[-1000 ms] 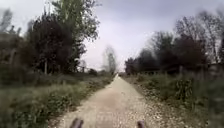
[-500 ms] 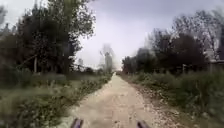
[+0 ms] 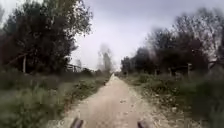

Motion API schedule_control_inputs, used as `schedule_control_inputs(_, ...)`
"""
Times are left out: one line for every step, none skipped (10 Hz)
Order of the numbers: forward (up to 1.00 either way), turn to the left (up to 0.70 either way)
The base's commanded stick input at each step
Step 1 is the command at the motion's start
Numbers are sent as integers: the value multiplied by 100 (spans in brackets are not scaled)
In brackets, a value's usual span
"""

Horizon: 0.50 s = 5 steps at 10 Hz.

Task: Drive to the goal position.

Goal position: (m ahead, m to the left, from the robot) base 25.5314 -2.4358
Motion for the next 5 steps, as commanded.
schedule_control_inputs(85,0)
schedule_control_inputs(85,0)
schedule_control_inputs(85,0)
schedule_control_inputs(85,-2)
schedule_control_inputs(85,-30)
